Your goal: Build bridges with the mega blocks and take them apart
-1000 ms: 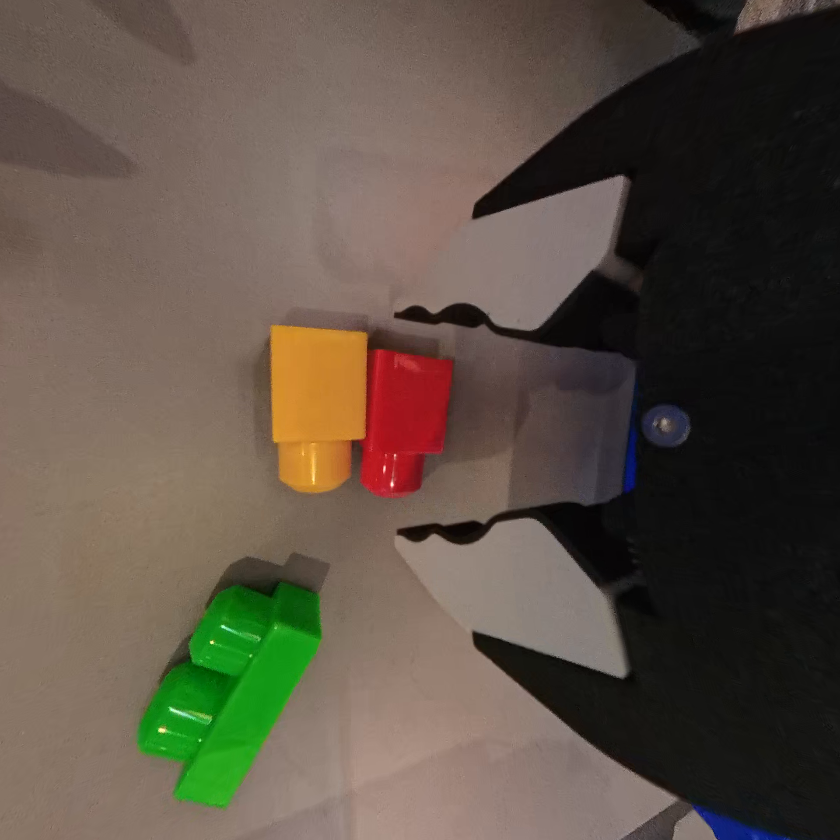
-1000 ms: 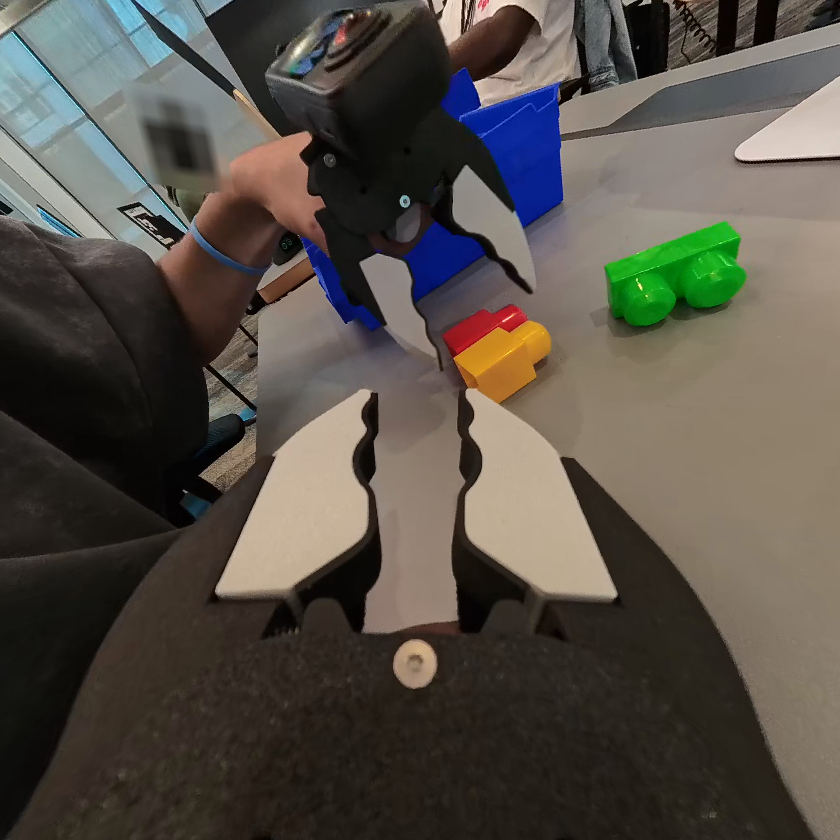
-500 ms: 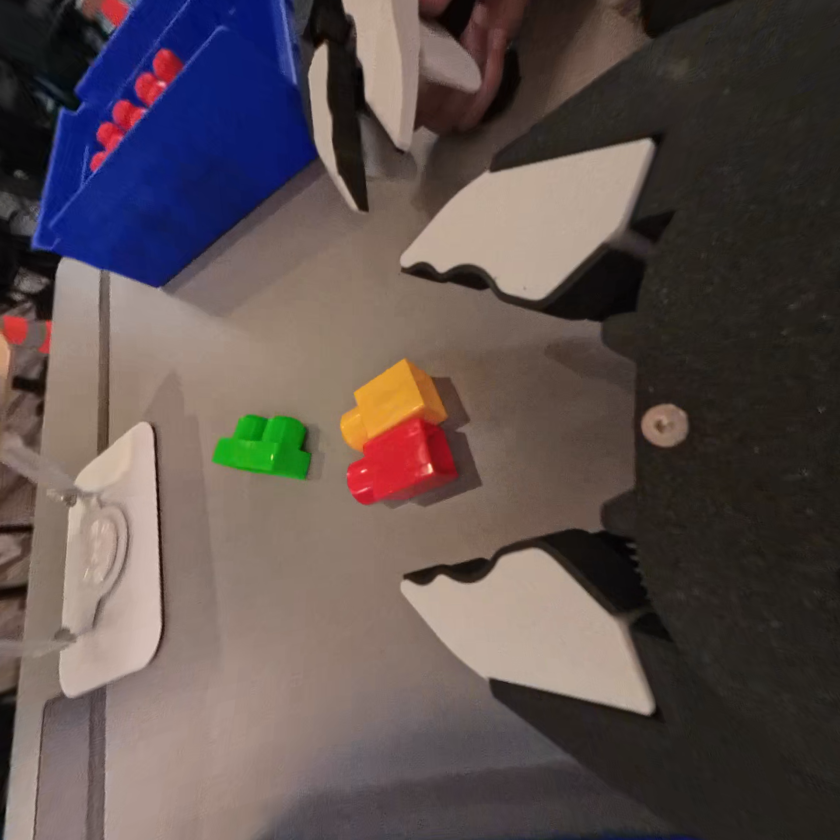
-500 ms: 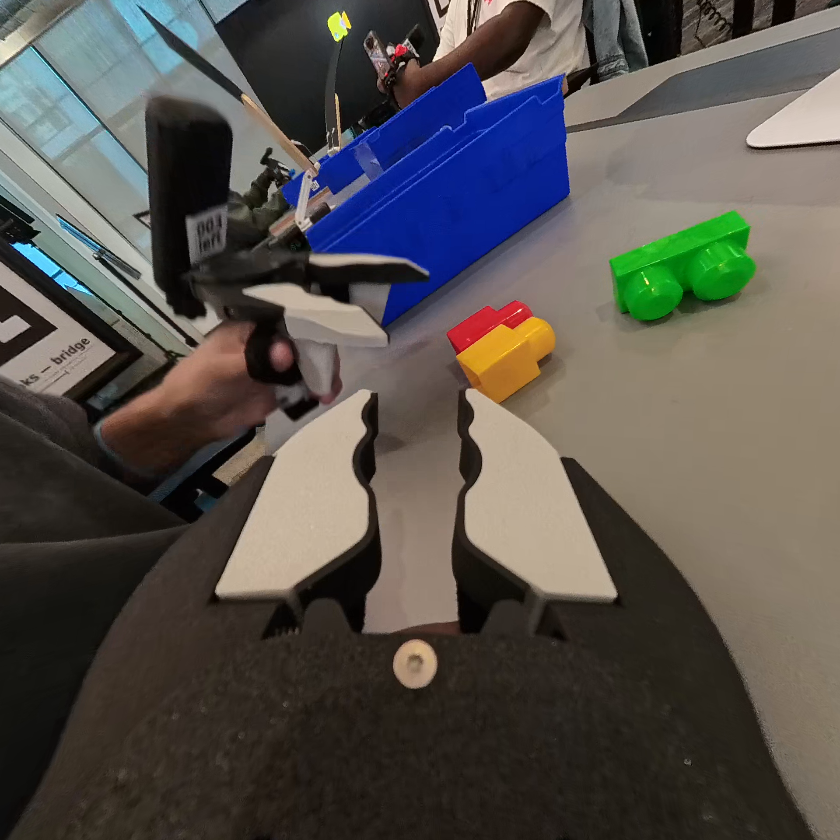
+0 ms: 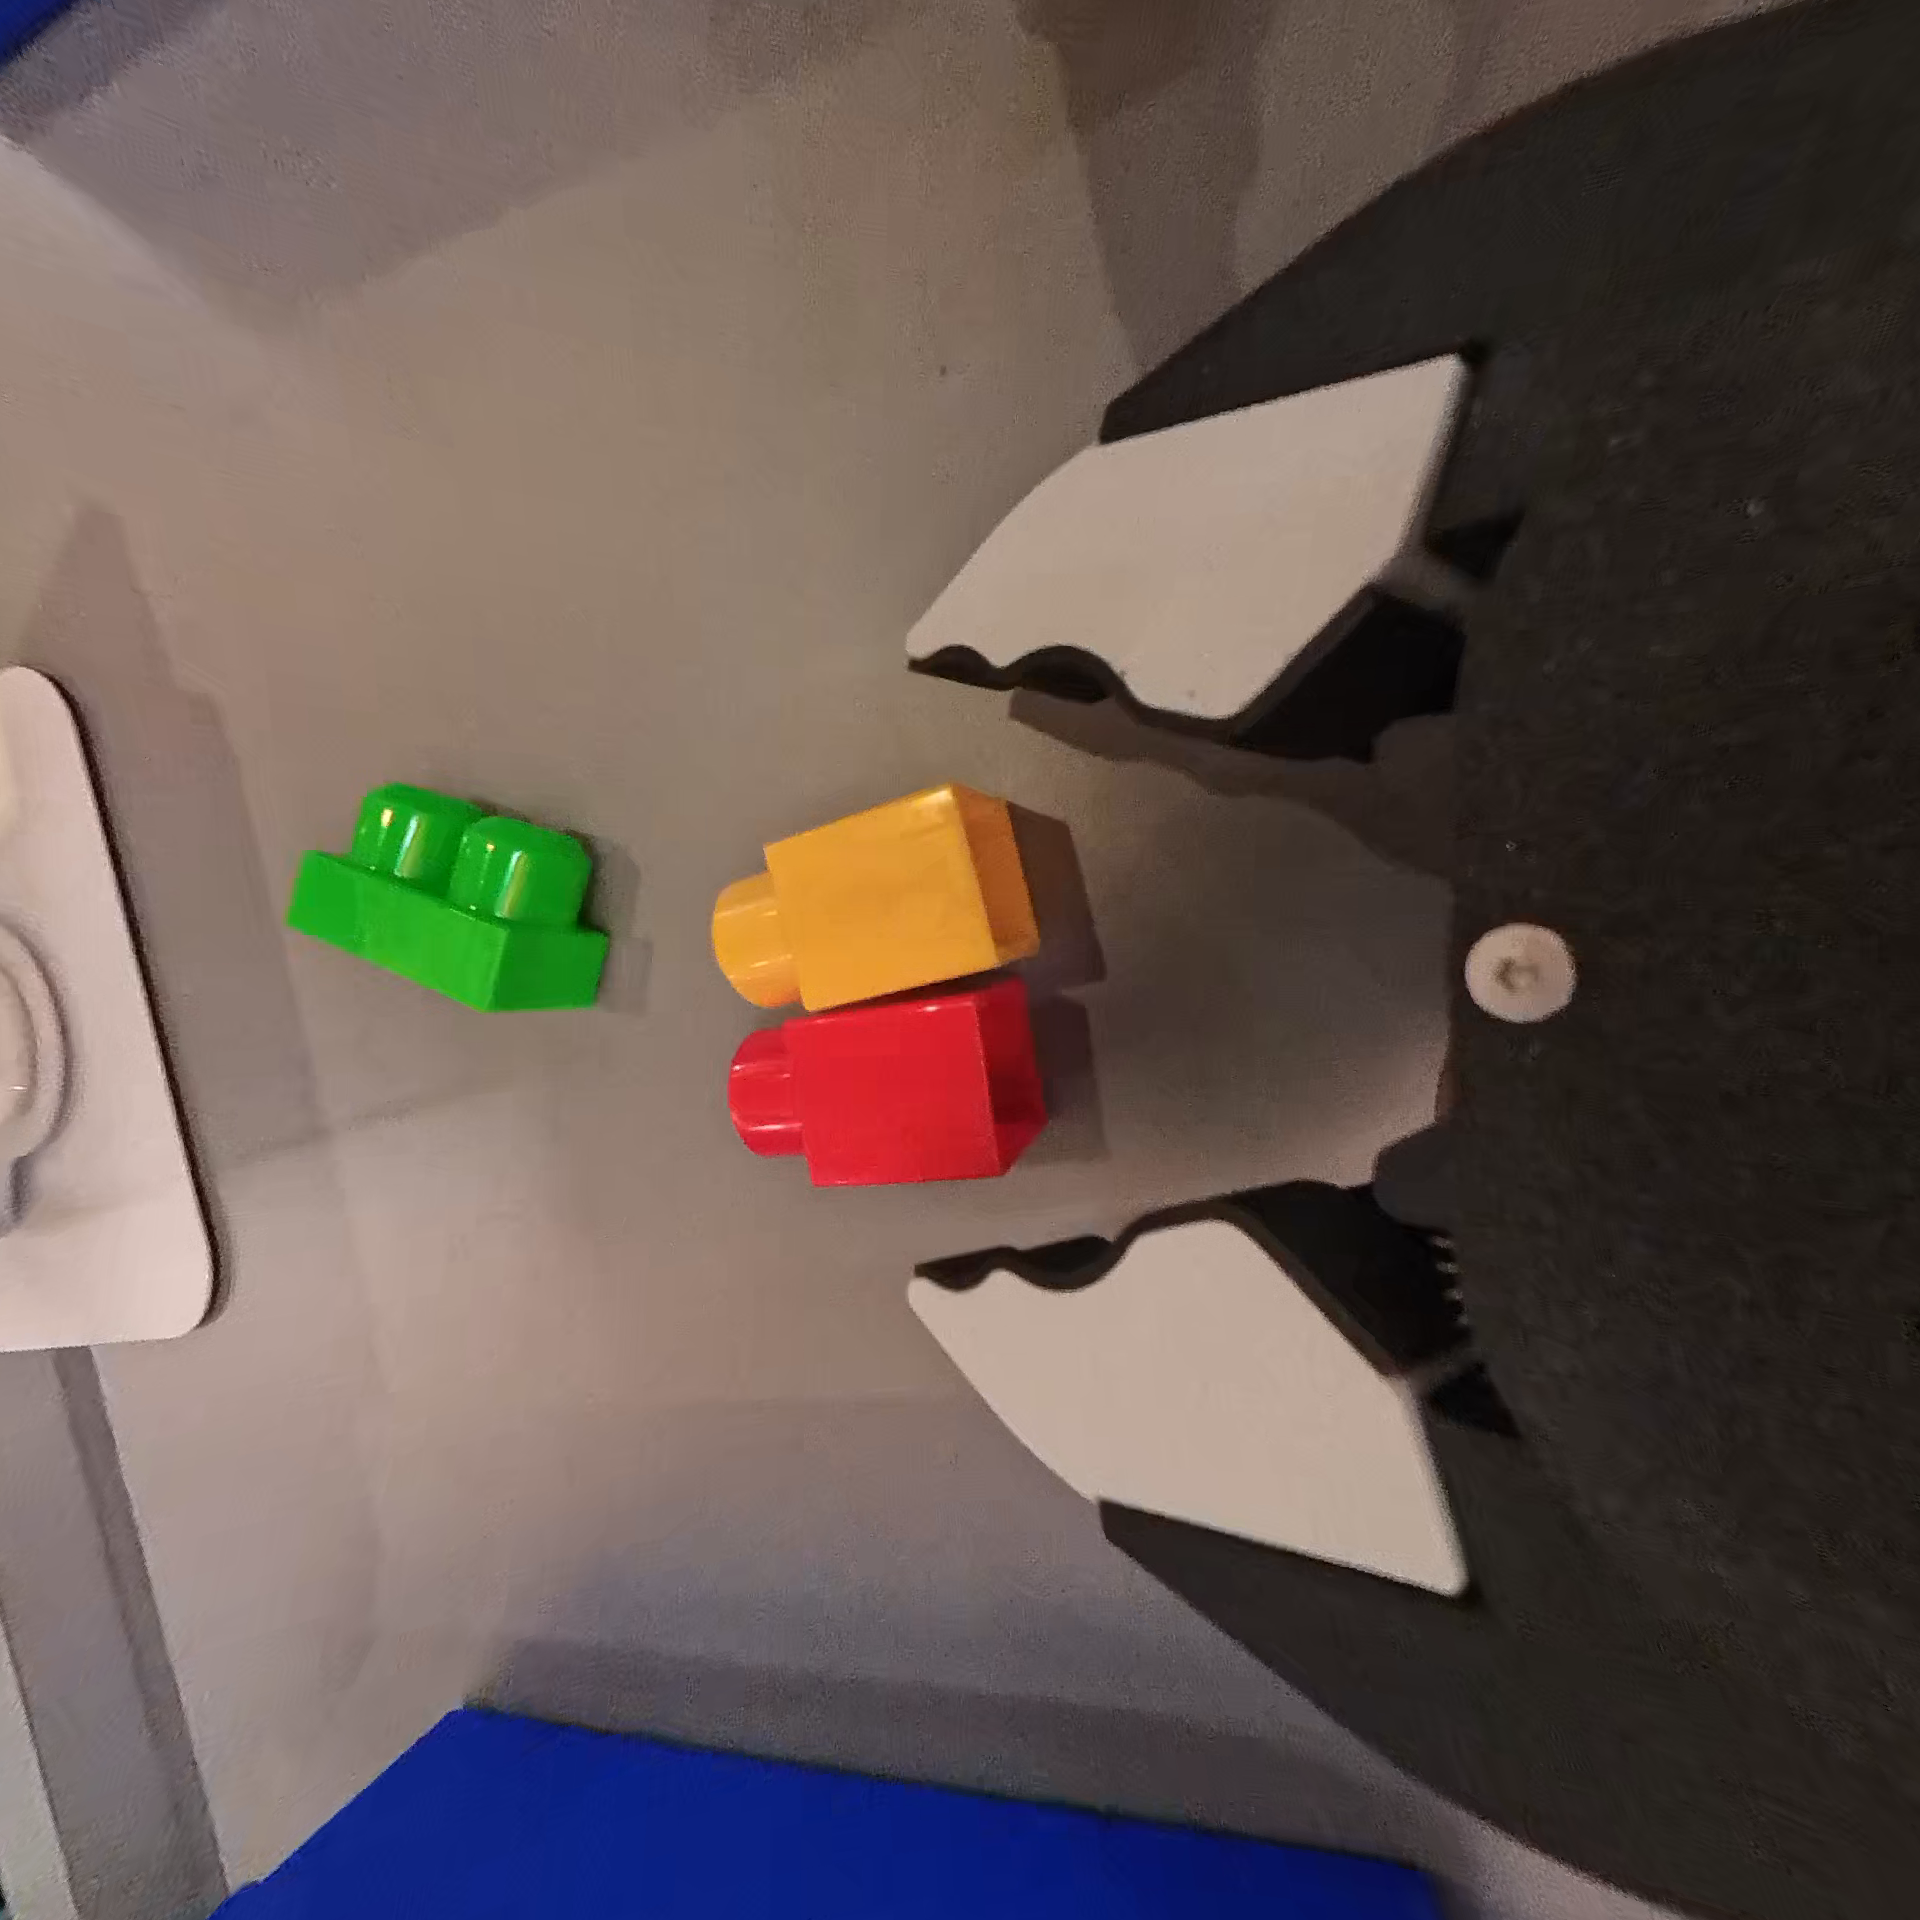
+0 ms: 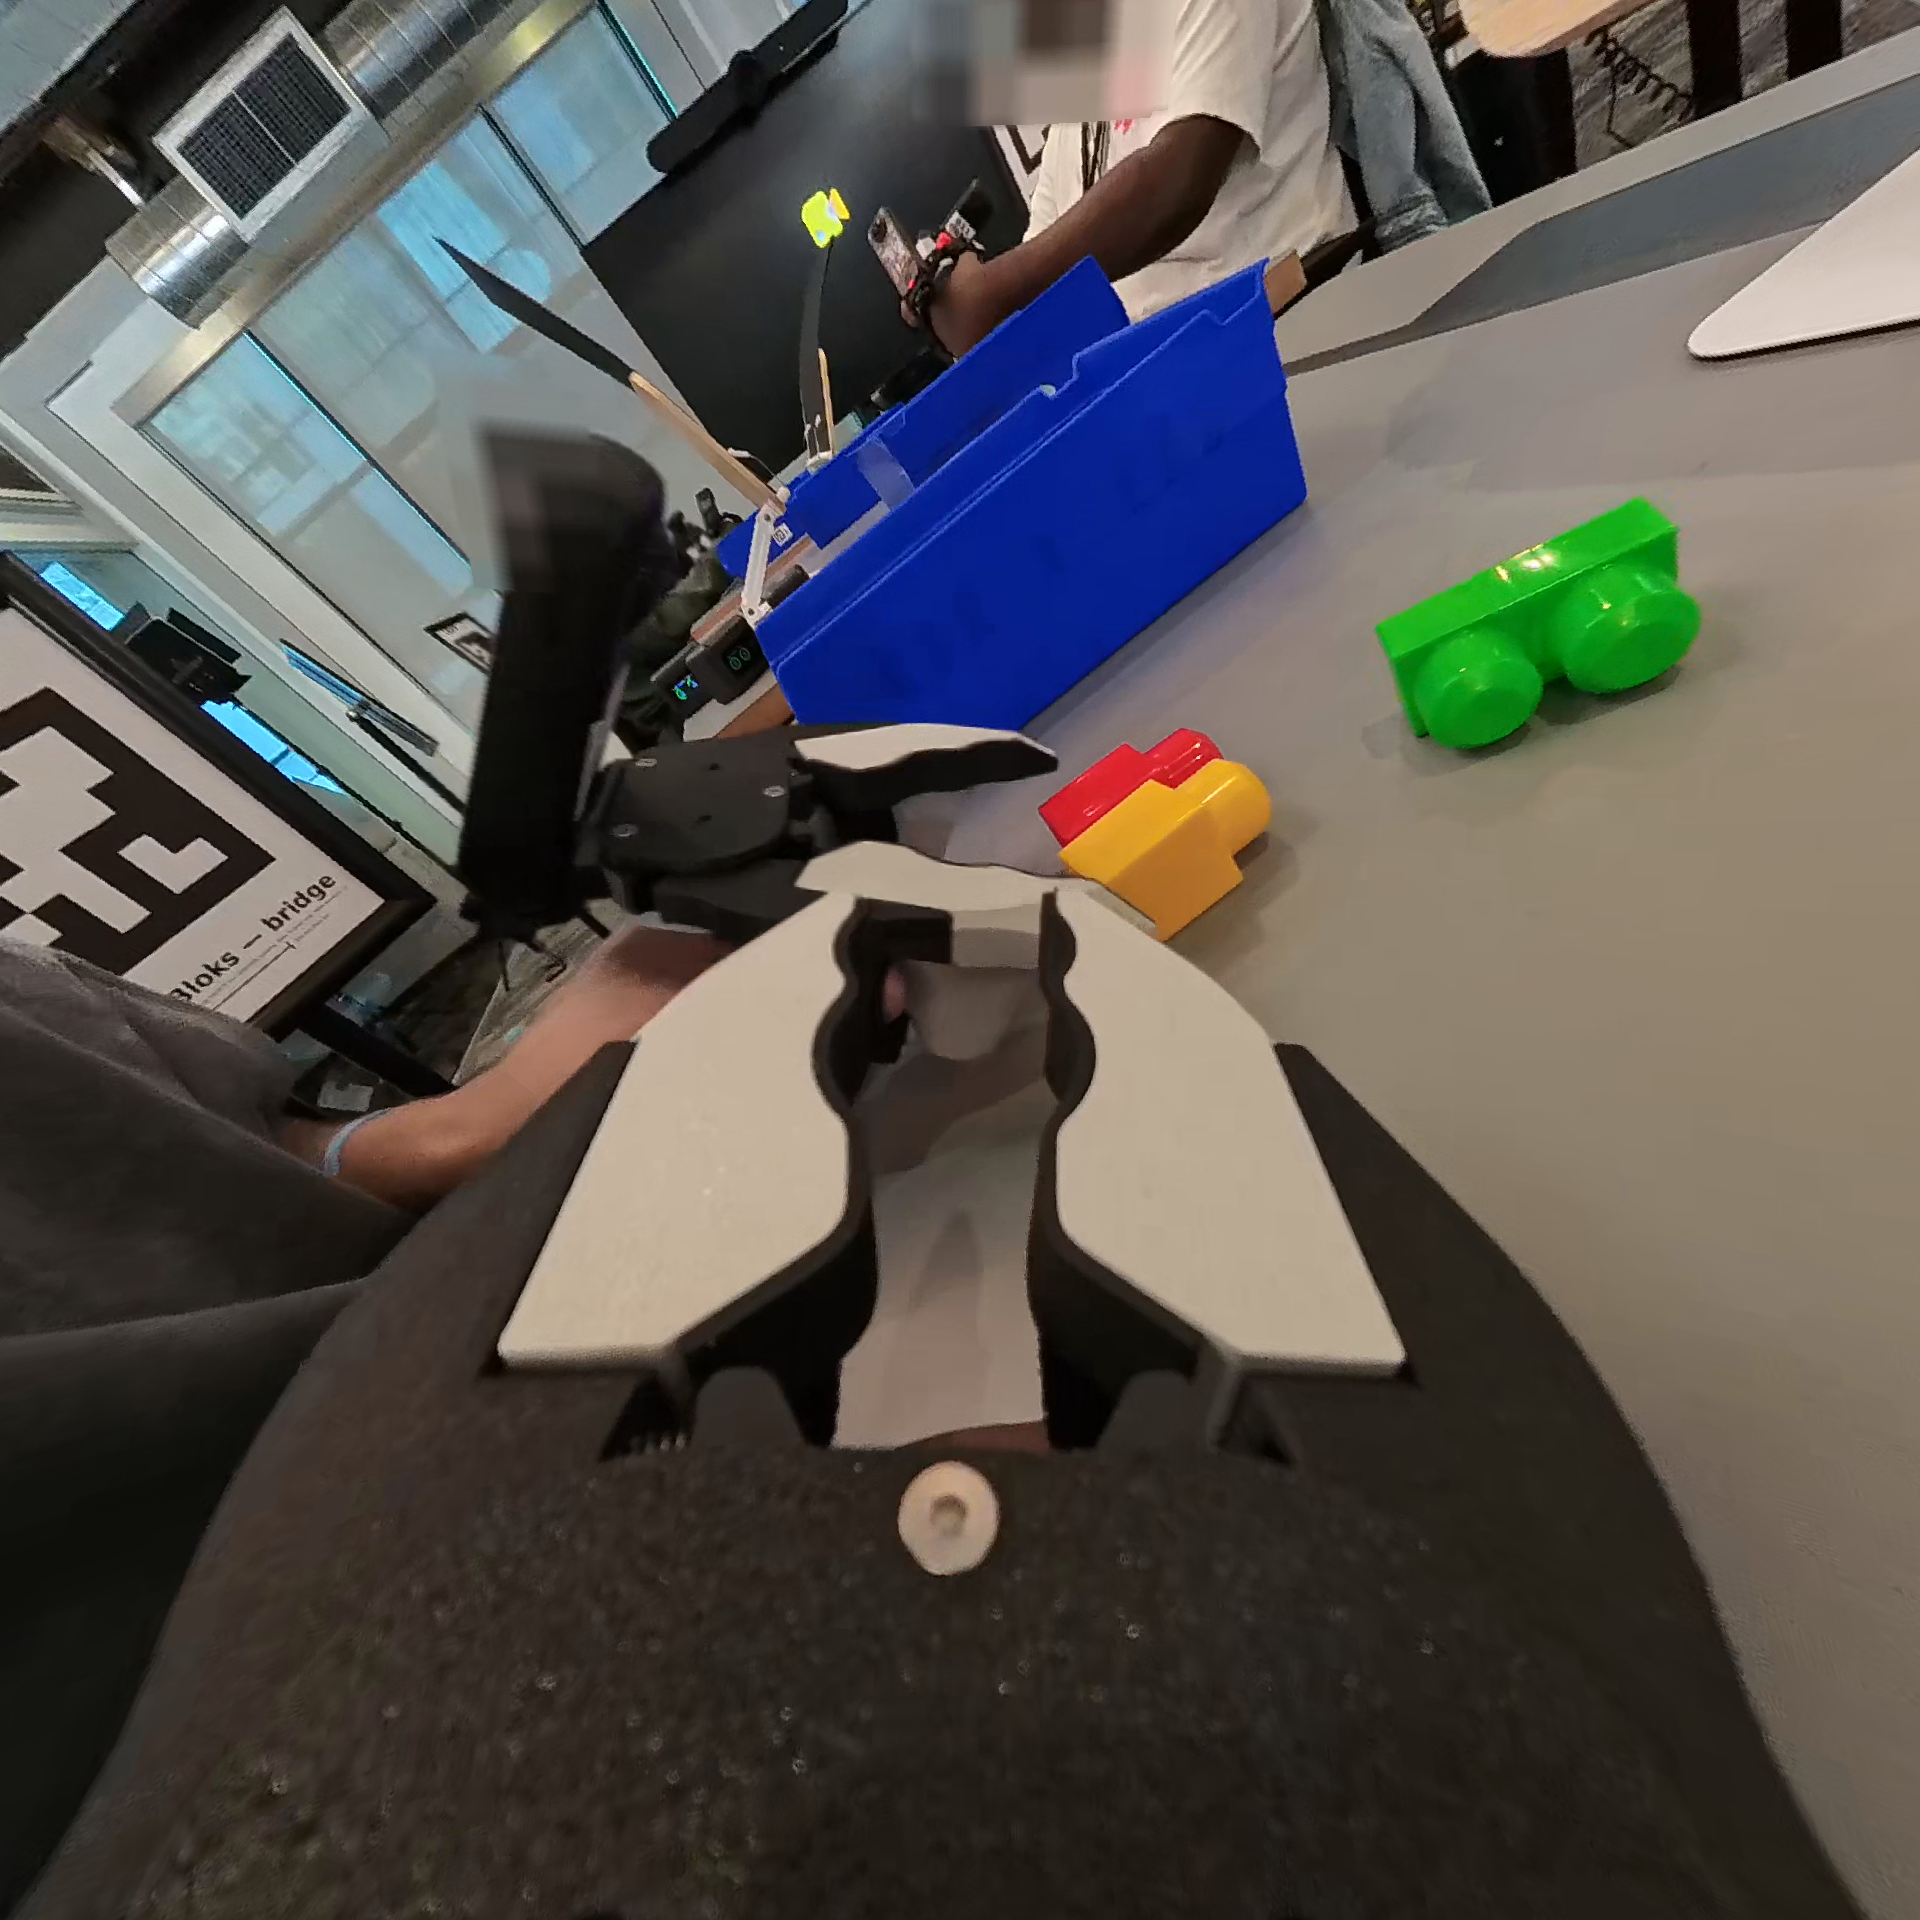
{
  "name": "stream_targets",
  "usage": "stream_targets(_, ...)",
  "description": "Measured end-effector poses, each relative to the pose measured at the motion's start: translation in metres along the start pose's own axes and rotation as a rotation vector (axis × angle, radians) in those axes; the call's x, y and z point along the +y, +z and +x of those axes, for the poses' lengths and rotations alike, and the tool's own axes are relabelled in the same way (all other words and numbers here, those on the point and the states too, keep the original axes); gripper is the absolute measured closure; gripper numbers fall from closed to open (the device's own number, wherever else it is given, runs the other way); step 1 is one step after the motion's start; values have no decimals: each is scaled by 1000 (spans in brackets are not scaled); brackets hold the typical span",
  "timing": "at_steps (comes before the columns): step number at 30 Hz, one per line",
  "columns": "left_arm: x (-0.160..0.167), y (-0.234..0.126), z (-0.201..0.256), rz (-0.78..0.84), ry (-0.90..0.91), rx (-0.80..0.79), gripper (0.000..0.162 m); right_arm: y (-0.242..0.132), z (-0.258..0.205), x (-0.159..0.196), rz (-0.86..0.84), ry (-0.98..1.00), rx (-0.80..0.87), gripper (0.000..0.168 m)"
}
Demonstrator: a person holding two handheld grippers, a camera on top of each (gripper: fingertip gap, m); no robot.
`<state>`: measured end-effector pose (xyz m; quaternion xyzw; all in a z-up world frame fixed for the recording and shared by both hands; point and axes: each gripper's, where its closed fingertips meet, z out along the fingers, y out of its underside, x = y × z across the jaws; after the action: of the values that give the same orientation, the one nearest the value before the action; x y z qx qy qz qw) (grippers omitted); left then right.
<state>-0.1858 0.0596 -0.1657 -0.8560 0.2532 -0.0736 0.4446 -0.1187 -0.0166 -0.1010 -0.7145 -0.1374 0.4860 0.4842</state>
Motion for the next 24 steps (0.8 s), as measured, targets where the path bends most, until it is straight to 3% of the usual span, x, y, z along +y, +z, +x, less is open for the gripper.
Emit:
stream_targets(16, 13, 24, -4, -187, -52, 20, 63, -3, -4, -5, 31, 41, -49, 139)
stream_targets(24, 12, 29, -3, -207, -57, 33, 70, -3, -4, -5, 33, 46, -52, 139)
